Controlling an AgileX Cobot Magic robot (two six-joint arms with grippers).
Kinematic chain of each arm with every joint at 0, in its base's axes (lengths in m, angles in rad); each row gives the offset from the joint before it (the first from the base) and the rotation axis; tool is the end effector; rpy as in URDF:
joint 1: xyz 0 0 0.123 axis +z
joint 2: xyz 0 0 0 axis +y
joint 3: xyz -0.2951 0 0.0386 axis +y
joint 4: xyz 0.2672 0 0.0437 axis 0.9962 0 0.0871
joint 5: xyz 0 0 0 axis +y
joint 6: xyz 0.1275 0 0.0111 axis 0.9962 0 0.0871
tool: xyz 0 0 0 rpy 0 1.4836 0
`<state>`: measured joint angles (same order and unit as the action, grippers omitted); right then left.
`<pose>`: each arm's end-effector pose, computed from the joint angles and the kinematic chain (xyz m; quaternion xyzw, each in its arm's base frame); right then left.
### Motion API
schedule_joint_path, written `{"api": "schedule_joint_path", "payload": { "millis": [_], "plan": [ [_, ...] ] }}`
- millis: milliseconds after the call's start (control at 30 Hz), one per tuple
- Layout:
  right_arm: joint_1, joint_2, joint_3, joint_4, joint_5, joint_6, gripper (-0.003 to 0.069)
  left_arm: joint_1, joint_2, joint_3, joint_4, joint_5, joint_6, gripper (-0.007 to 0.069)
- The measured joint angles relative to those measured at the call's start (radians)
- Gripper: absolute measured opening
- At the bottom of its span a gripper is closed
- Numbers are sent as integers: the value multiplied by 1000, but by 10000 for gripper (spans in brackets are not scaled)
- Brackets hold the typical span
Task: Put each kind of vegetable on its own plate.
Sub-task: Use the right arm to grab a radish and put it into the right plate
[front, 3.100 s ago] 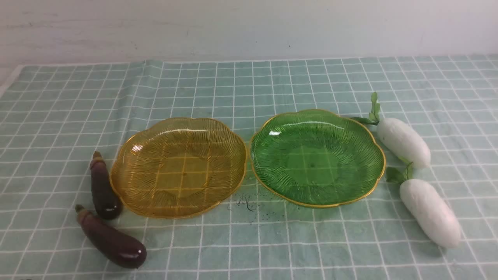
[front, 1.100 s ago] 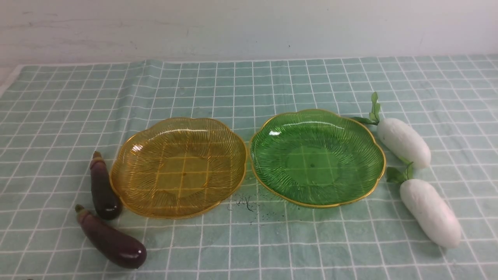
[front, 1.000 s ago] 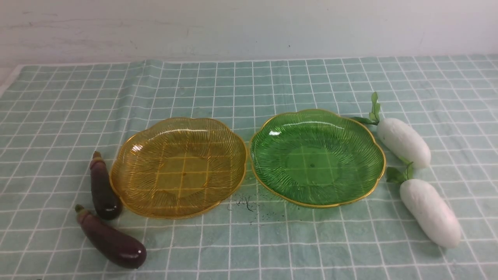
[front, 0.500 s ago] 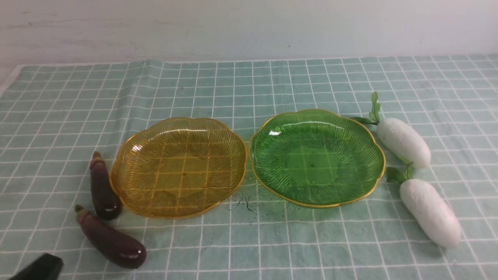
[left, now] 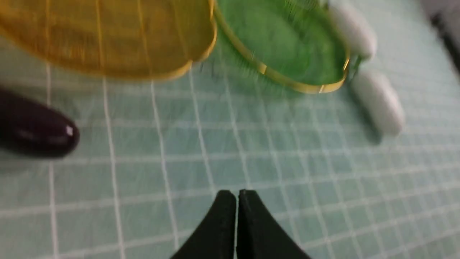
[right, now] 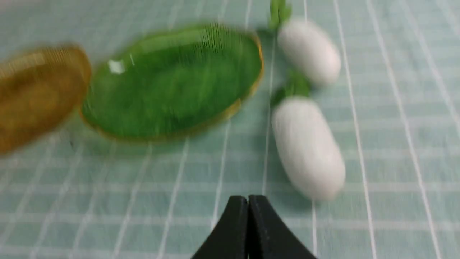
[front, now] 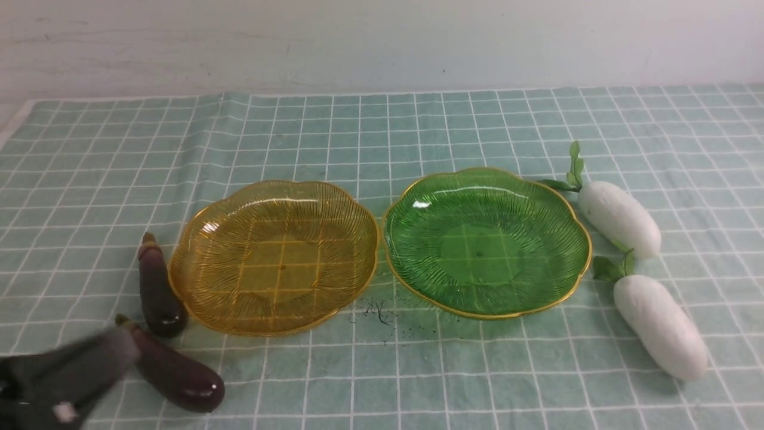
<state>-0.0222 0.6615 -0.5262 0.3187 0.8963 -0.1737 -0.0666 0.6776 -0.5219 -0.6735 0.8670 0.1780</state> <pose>0.1374 0.0283 0.2433 -0.0152 0.9409 0.1180 0.3173 0.1380 -0.0702 0.2580 -0.0141 0.9051 -0.2892 0.3114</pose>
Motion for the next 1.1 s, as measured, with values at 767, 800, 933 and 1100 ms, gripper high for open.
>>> {"api": "schedule_joint_path", "payload": {
  "millis": [767, 800, 933, 1100],
  "plan": [
    [0, 818, -350, -74, -117, -143, 194, 0, 463, -18, -16, 7, 128, -7],
    [0, 841, -355, -74, -134, -144, 230, 0, 463, -18, -16, 7, 128, -6],
    [0, 909, -362, -74, -208, -144, 378, 0, 463, -18, -16, 7, 125, -3],
    [0, 984, -363, -65, -258, -144, 489, 0, 463, -18, -16, 0, 122, -3]
  ]
}}
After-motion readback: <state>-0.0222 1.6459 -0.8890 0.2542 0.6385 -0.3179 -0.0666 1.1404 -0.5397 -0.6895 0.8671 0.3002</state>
